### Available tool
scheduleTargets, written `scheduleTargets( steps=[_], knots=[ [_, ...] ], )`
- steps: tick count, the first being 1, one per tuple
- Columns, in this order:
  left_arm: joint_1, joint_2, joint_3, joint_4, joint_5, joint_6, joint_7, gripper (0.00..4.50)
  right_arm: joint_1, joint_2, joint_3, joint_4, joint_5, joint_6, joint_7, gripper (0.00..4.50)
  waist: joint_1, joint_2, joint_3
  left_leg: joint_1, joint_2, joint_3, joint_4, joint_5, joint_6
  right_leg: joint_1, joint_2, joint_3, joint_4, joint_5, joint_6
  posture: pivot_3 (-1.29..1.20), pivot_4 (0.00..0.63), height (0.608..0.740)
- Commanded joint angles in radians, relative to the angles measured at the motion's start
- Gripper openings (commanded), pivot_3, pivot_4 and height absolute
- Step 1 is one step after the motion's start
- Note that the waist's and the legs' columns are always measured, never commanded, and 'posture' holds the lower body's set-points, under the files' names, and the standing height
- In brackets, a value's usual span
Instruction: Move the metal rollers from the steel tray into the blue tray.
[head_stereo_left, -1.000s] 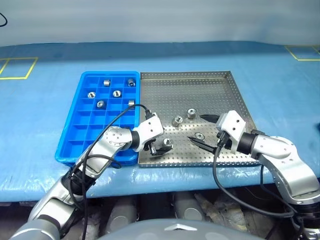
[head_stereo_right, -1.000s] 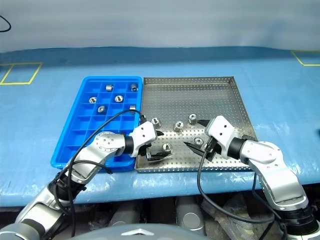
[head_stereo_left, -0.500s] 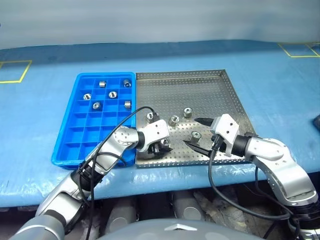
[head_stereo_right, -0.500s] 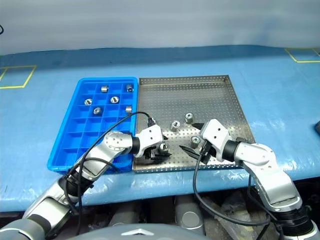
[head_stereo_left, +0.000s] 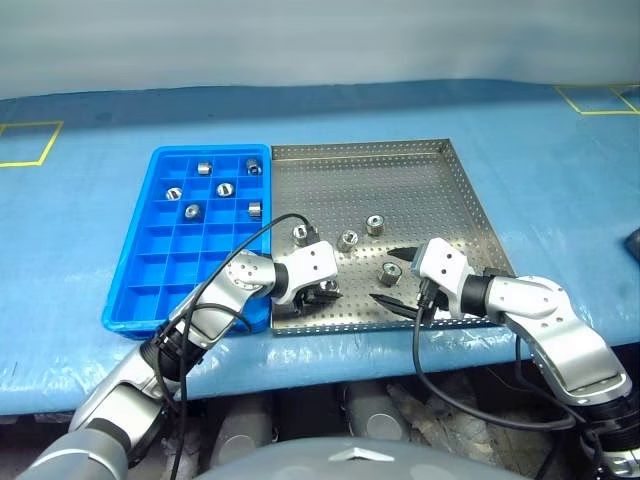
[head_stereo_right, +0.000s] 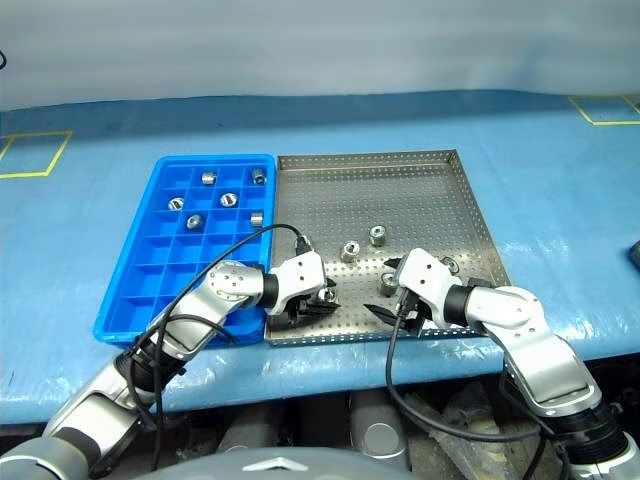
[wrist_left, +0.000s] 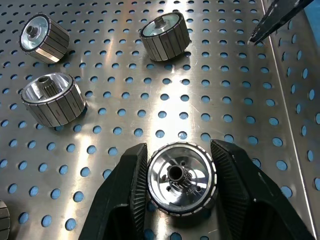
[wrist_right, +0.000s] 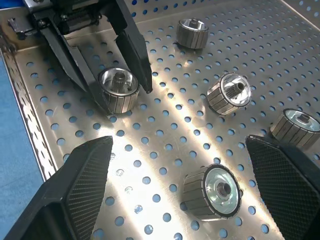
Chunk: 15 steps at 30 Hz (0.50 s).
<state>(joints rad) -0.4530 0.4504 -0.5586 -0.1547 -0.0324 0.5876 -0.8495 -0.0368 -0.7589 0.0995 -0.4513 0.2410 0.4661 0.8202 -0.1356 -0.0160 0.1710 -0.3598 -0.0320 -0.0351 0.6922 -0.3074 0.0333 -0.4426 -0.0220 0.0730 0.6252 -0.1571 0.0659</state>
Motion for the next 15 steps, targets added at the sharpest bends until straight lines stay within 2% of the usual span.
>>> scheduleTargets(
  steps=[1, 8, 15],
  knots=[
    [-0.009, 0.009, 0.011, 0.0, 0.016, -0.007, -0.007, 1.72, -0.02, -0.001, -0.001, -0.016, -0.006, -0.017, 0.007, 4.5, 0.0, 0.0, 0.0, 0.0, 0.0, 0.0, 0.0, 0.0, 0.0, 0.0, 0.0, 0.0, 0.0, 0.0, 0.0, -0.2, 0.15, 0.74],
    [-0.014, 0.01, 0.067, -0.023, 0.004, -0.015, 0.006, 1.72, -0.03, 0.009, 0.012, -0.006, -0.015, -0.023, 0.006, 4.5, 0.0, 0.0, 0.0, 0.0, 0.0, 0.0, 0.0, 0.0, 0.0, 0.0, 0.0, 0.0, 0.0, 0.0, 0.001, -0.19, 0.15, 0.74],
    [-0.025, 0.017, 0.237, -0.111, -0.061, 0.009, 0.039, 1.72, -0.049, 0.019, 0.032, 0.012, -0.022, -0.028, 0.023, 4.5, 0.005, 0.0, 0.0, -0.001, 0.0, 0.0, 0.001, 0.0, 0.0, -0.001, -0.001, 0.0, 0.0, 0.001, 0.001, -0.18, 0.15, 0.74]
  ],
)
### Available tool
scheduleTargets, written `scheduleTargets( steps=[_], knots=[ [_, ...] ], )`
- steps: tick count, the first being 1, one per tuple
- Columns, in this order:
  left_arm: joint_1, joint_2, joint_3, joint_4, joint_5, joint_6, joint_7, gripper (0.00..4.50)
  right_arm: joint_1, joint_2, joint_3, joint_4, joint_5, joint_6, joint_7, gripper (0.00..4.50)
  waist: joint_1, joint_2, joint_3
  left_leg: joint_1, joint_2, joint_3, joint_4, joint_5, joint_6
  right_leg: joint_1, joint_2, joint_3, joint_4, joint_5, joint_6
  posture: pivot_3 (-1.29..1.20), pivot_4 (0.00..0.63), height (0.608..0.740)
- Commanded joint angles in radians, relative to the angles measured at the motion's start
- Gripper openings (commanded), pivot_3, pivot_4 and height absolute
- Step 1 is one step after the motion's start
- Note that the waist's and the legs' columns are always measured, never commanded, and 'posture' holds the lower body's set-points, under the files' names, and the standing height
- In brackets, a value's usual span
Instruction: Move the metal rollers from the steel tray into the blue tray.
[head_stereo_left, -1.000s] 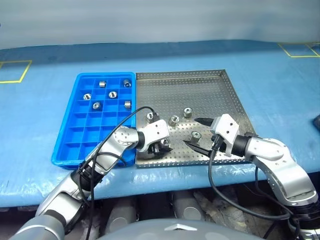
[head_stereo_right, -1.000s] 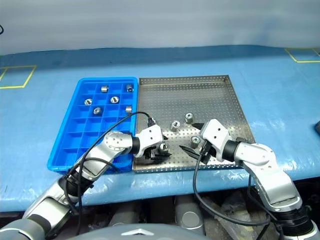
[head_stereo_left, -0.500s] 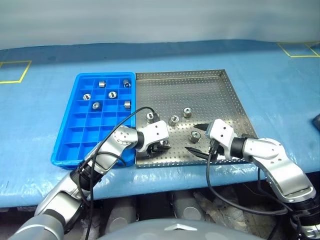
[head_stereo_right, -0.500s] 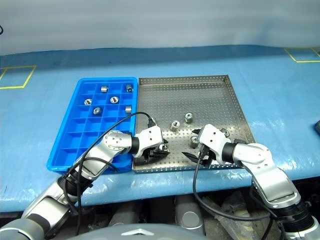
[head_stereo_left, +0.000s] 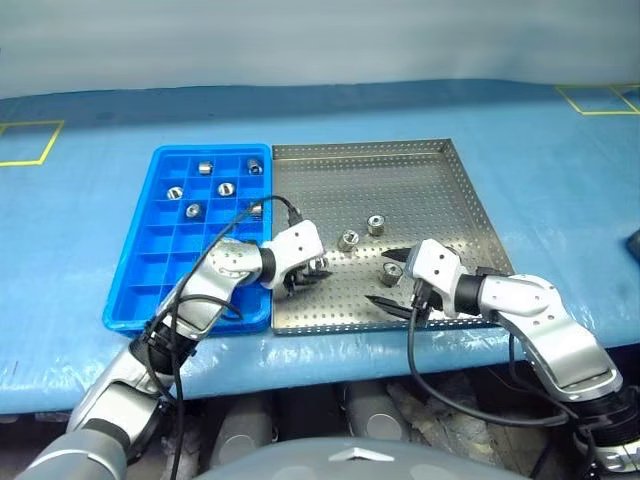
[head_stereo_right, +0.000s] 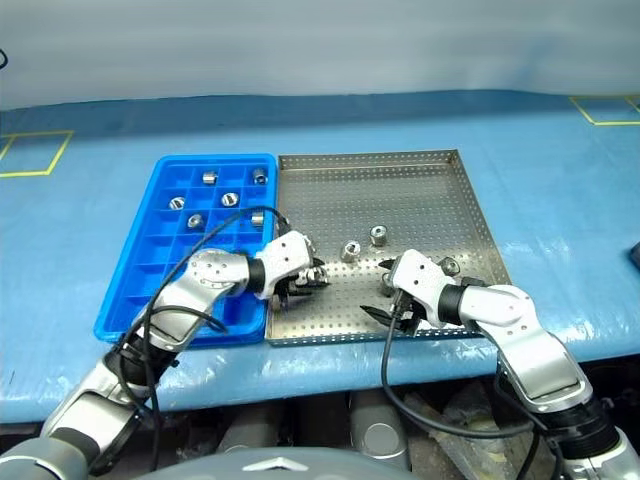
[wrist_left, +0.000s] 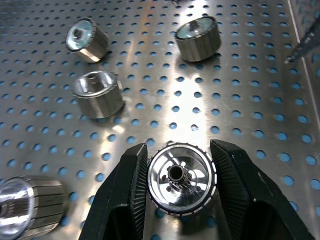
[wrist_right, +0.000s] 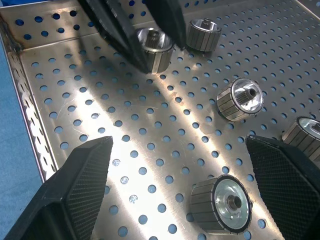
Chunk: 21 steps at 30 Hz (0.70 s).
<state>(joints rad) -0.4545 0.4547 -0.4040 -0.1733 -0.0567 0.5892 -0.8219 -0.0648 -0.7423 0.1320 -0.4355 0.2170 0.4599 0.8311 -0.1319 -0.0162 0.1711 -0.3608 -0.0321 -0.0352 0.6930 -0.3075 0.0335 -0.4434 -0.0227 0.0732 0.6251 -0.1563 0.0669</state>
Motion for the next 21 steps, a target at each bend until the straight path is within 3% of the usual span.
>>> scheduleTargets(
  steps=[1, 7, 11, 16, 21],
  knots=[
    [-0.016, 0.027, 0.107, -0.119, -0.044, 0.012, 0.01, 1.72, -0.027, 0.002, 0.006, 0.0, 0.001, -0.024, 0.019, 4.5, 0.001, 0.0, 0.0, 0.0, 0.0, 0.0, 0.0, 0.0, 0.0, 0.0, 0.0, 0.0, 0.0, 0.0, 0.0, -0.18, 0.15, 0.74],
    [0.068, 0.161, 0.269, -0.282, -0.068, 0.059, 0.037, 1.72, -0.074, 0.025, 0.041, 0.03, -0.001, -0.051, 0.048, 4.5, 0.002, 0.0, 0.0, 0.0, 0.001, 0.0, 0.0, 0.0, 0.001, -0.001, 0.0, 0.0, 0.0, 0.0, 0.0, -0.11, 0.15, 0.74],
    [0.171, 0.211, 0.414, -0.326, -0.083, 0.1, 0.094, 1.72, -0.144, 0.152, 0.016, 0.027, 0.146, -0.057, 0.082, 4.5, 0.015, -0.001, 0.0, 0.0, 0.001, -0.001, 0.0, 0.0, 0.0, 0.0, 0.0, -0.001, 0.0, 0.0, 0.0, -0.07, 0.15, 0.74],
    [0.283, 0.22, 0.519, -0.361, -0.079, 0.124, 0.166, 1.72, -0.247, 0.237, 0.045, 0.069, 0.181, -0.07, 0.114, 4.5, 0.048, -0.001, 0.001, 0.0, 0.001, -0.003, 0.0, 0.0, 0.0, 0.0, -0.001, -0.003, 0.0, 0.002, -0.003, -0.03, 0.15, 0.74],
    [0.315, 0.161, 0.614, -0.304, -0.079, 0.155, 0.287, 1.72, -0.315, 0.274, 0.095, 0.144, 0.128, -0.108, 0.116, 4.5, 0.092, -0.001, 0.001, -0.002, -0.001, -0.007, 0.0, 0.0, 0.0, 0.0, -0.004, -0.007, -0.001, 0.003, -0.007, 0.02, 0.15, 0.74]
  ],
)
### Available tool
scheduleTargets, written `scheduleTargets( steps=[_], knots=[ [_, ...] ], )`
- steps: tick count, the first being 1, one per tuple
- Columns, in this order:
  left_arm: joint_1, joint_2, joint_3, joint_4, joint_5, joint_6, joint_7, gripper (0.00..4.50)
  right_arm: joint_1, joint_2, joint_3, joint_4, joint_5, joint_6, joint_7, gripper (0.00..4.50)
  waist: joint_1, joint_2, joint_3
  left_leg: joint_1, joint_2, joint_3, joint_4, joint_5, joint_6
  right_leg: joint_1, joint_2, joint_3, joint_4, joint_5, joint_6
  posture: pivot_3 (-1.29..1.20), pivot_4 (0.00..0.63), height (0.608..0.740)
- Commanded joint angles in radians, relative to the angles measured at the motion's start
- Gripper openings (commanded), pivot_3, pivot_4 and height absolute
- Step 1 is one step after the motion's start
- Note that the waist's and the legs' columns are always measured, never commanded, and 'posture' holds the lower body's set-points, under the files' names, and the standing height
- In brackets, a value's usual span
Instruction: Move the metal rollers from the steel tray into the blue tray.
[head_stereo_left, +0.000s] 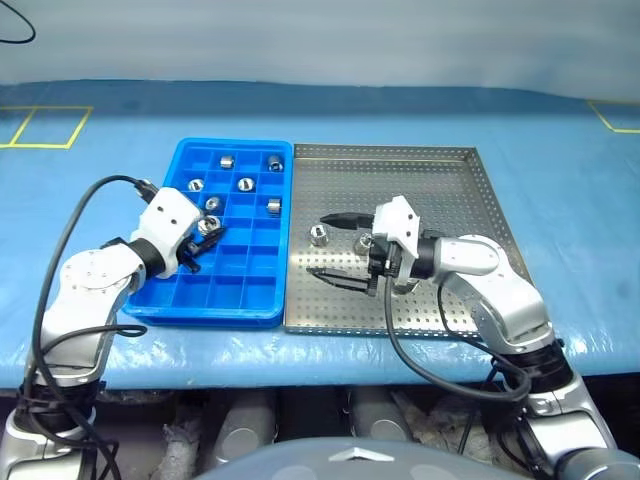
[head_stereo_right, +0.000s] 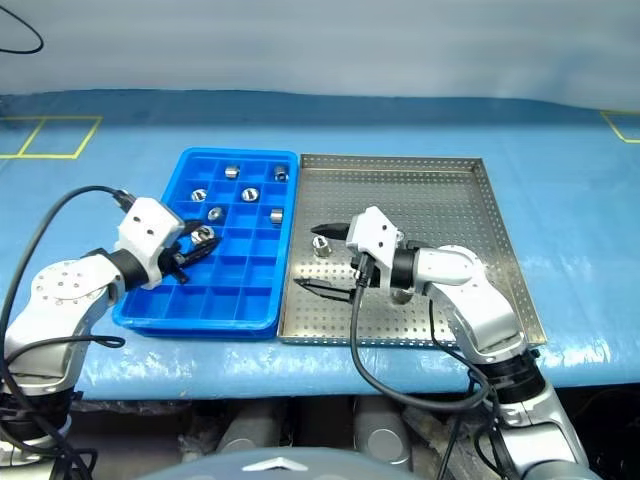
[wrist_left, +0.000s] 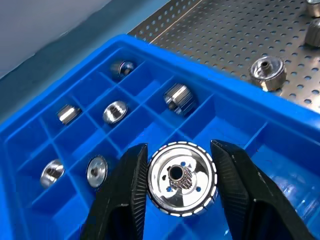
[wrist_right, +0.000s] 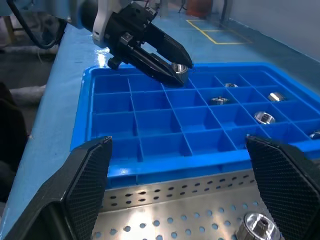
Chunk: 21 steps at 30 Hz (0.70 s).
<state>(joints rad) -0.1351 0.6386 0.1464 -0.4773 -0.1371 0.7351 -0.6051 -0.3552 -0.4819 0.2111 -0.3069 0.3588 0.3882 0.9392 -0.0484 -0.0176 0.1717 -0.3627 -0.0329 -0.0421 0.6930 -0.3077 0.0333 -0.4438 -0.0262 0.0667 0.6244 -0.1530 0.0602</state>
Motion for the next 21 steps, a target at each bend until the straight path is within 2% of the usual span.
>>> scheduleTargets(
  steps=[1, 8, 21],
  knots=[
    [-0.004, -0.03, 0.066, 0.007, 0.004, 0.011, 0.086, 1.72, -0.028, 0.017, 0.02, 0.023, -0.015, -0.042, 0.009, 4.5, 0.015, 0.0, 0.0, 0.0, 0.0, 0.0, 0.0, 0.0, 0.0, 0.0, 0.0, 0.0, 0.0, 0.0, 0.0, 0.03, 0.15, 0.74],
    [-0.031, -0.068, 0.035, 0.083, 0.028, 0.008, 0.176, 1.72, -0.039, 0.042, 0.029, 0.039, -0.025, -0.059, -0.002, 4.5, 0.038, 0.0, 0.0, -0.002, -0.001, -0.004, -0.001, 0.0, -0.001, 0.0, -0.002, -0.004, 0.0, -0.001, -0.002, 0.03, 0.15, 0.74],
    [-0.144, -0.13, -0.045, 0.294, 0.073, -0.047, 0.271, 1.72, -0.021, 0.048, 0.012, 0.022, -0.029, -0.062, -0.025, 4.5, 0.033, 0.0, 0.0, -0.002, -0.002, -0.008, -0.002, 0.003, -0.005, 0.0, -0.001, -0.007, 0.001, -0.001, -0.004, 0.01, 0.15, 0.74]
  ],
)
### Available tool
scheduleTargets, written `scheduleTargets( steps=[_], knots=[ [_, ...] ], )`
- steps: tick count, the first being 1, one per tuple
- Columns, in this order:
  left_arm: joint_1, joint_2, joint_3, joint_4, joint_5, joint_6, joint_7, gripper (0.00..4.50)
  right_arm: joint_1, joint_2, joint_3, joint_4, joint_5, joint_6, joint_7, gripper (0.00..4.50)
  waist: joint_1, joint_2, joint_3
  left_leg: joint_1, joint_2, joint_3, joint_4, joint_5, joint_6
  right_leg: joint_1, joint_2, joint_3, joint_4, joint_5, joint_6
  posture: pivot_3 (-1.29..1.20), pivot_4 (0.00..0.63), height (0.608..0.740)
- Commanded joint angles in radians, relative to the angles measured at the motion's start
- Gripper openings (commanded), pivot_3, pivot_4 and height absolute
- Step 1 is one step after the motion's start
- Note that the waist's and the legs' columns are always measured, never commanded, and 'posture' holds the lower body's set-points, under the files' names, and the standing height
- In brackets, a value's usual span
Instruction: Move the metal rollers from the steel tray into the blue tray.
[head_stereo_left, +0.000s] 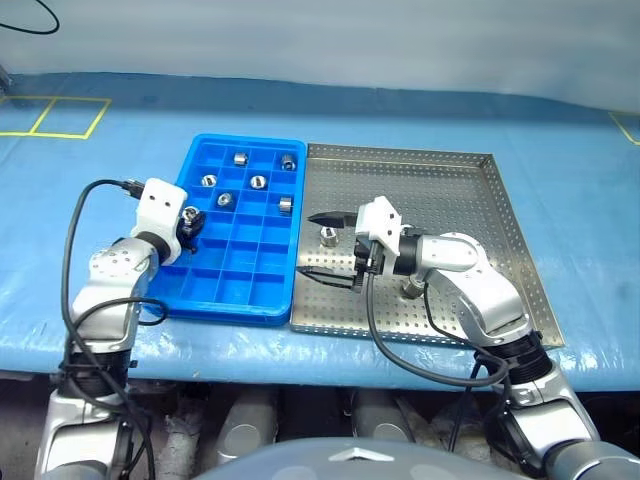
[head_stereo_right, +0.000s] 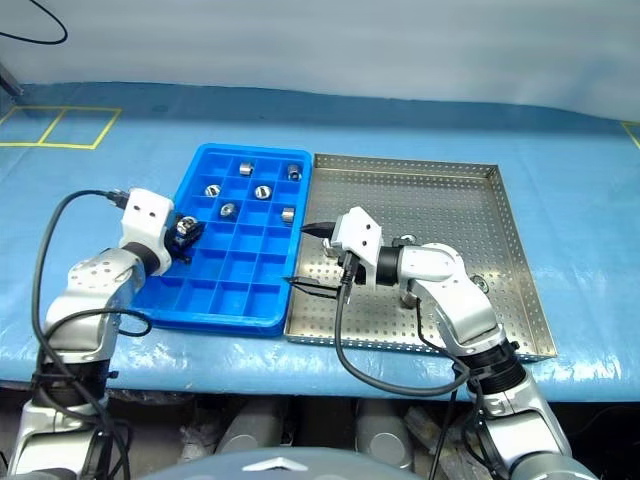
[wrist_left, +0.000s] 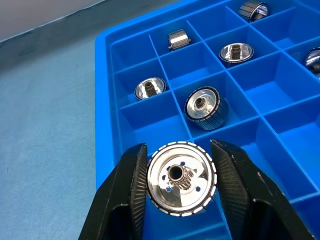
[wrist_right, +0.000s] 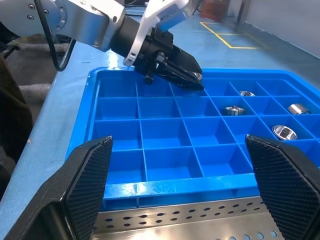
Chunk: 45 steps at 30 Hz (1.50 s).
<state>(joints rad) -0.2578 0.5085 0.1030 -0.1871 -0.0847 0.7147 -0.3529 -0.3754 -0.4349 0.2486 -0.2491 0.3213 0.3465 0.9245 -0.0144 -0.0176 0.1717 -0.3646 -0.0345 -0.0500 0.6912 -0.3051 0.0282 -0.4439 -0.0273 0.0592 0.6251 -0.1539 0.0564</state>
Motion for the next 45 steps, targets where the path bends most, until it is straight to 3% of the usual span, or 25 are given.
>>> scheduleTargets(
  steps=[1, 6, 10, 18, 25, 33, 39, 45],
  knots=[
    [-0.022, 0.001, -0.003, 0.007, 0.021, -0.029, 0.021, 1.72, 0.0, 0.0, -0.026, -0.037, 0.008, -0.02, -0.013, 4.5, -0.001, 0.0, 0.0, 0.0, 0.0, 0.0, 0.0, 0.0, 0.0, 0.0, 0.0, 0.0, 0.0, 0.0, 0.0, 0.01, 0.15, 0.74],
    [-0.015, 0.012, -0.002, 0.013, 0.031, -0.037, 0.028, 1.72, 0.006, -0.004, -0.033, -0.039, 0.008, -0.021, -0.026, 4.5, 0.0, 0.0, 0.0, 0.0, 0.0, 0.0, -0.001, 0.0, 0.0, 0.0, 0.0, 0.0, 0.0, 0.0, 0.0, 0.0, 0.15, 0.74],
    [-0.012, 0.008, 0.009, 0.008, 0.023, -0.017, 0.029, 2.93, 0.004, -0.003, -0.034, -0.036, 0.006, -0.023, -0.031, 4.5, 0.0, 0.0, 0.0, 0.0, 0.0, -0.001, -0.001, 0.0, 0.0, 0.0, 0.0, -0.001, 0.0, 0.0, 0.0, 0.01, 0.15, 0.74],
    [-0.046, -0.04, -0.001, -0.067, -0.053, -0.05, -0.017, 2.93, 0.007, -0.011, -0.043, -0.039, 0.003, -0.026, -0.046, 4.5, 0.001, 0.0, 0.0, 0.0, 0.0, -0.001, -0.001, 0.0, -0.001, 0.0, -0.001, -0.001, 0.0, 0.0, -0.001, 0.0, 0.15, 0.74],
    [-0.171, -0.124, -0.165, -0.137, -0.164, -0.099, -0.193, 2.93, 0.054, -0.074, -0.09, -0.05, -0.04, -0.015, -0.099, 4.5, 0.002, 0.0, 0.0, -0.003, -0.004, -0.004, 0.0, 0.003, -0.004, 0.0, -0.004, -0.004, -0.001, 0.0, -0.001, -0.05, 0.15, 0.74],
    [-0.316, -0.07, -0.408, 0.07, -0.07, -0.098, -0.356, 2.93, 0.139, -0.119, -0.141, -0.119, -0.057, 0.008, -0.163, 4.5, -0.045, 0.0, 0.0, -0.001, -0.004, -0.002, 0.0, 0.001, 0.0, 0.0, -0.001, -0.001, 0.0, 0.0, 0.0, -0.14, 0.15, 0.74],
    [-0.424, -0.015, -0.517, 0.21, 0.021, -0.143, -0.464, 2.93, 0.186, -0.153, -0.149, -0.153, -0.073, 0.029, -0.18, 4.5, -0.071, 0.0, 0.0, -0.001, -0.004, 0.0, 0.0, 0.001, 0.001, 0.0, 0.0, 0.001, 0.0, 0.0, 0.001, -0.18, 0.15, 0.74],
    [-0.507, -0.024, -0.572, 0.337, 0.09, -0.19, -0.528, 2.93, 0.201, -0.141, -0.148, -0.172, -0.075, 0.03, -0.202, 4.5, -0.085, 0.0, 0.0, -0.001, -0.004, 0.001, 0.0, 0.001, 0.001, 0.0, 0.0, 0.003, 0.0, -0.001, 0.003, -0.2, 0.15, 0.74]
  ],
)
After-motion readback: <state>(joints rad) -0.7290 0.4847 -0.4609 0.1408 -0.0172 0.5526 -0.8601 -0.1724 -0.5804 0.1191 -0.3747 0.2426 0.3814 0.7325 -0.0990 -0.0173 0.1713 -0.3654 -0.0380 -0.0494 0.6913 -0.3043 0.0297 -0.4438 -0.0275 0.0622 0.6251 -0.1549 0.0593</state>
